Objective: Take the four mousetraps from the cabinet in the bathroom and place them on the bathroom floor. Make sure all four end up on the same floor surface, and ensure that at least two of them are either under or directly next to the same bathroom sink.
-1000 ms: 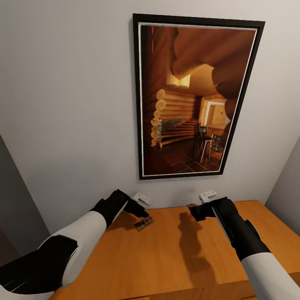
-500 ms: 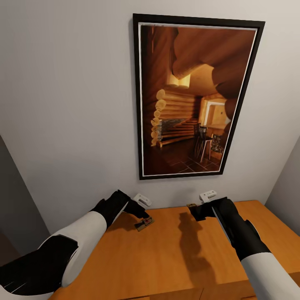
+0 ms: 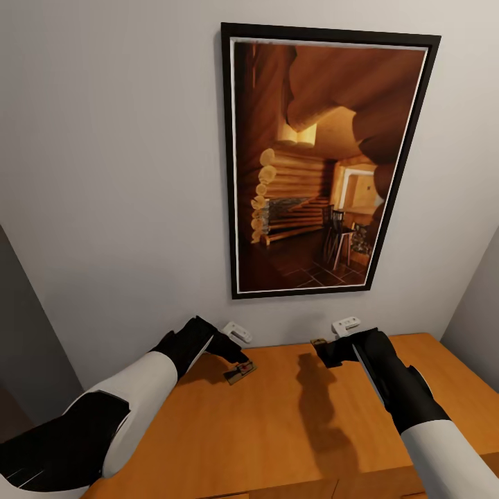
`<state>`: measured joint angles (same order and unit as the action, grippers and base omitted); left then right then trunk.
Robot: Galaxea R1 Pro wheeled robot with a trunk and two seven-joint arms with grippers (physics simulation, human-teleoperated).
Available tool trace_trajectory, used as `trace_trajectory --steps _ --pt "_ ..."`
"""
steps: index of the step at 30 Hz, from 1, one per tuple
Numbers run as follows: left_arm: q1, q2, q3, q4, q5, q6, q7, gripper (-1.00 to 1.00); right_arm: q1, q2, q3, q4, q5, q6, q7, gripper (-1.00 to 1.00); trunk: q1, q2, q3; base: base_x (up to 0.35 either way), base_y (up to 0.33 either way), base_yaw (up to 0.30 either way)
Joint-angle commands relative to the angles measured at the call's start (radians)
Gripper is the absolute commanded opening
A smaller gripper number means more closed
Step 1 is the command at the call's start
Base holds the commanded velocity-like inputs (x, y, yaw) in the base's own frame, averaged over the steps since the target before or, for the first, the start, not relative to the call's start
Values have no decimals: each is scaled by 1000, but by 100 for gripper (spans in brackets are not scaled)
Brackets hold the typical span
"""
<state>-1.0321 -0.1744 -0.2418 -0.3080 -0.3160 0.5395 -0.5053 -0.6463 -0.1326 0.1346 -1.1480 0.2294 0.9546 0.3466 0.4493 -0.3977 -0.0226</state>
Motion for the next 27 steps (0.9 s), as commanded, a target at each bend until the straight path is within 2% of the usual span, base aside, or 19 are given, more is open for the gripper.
trace_trajectory --steps 1,22,25,27 --pt "-1 0 1 -2 -10 2 -7 100 -1 -1 2 -1 11 3 8 -100 1 -2 -2 0 0 0" --pt "2 0 -4 0 -10 2 -25 100 -1 -1 2 -1 11 3 8 -100 1 -2 -2 0 0 0" --pt "3 0 -16 1 -12 -8 -51 100 -1 -1 2 -1 11 3 8 -100 1 -2 -2 0 0 0" --pt "4 0 -41 2 -12 -25 -68 100 -1 -1 2 -1 11 3 8 -100 1 -2 -2 0 0 0"
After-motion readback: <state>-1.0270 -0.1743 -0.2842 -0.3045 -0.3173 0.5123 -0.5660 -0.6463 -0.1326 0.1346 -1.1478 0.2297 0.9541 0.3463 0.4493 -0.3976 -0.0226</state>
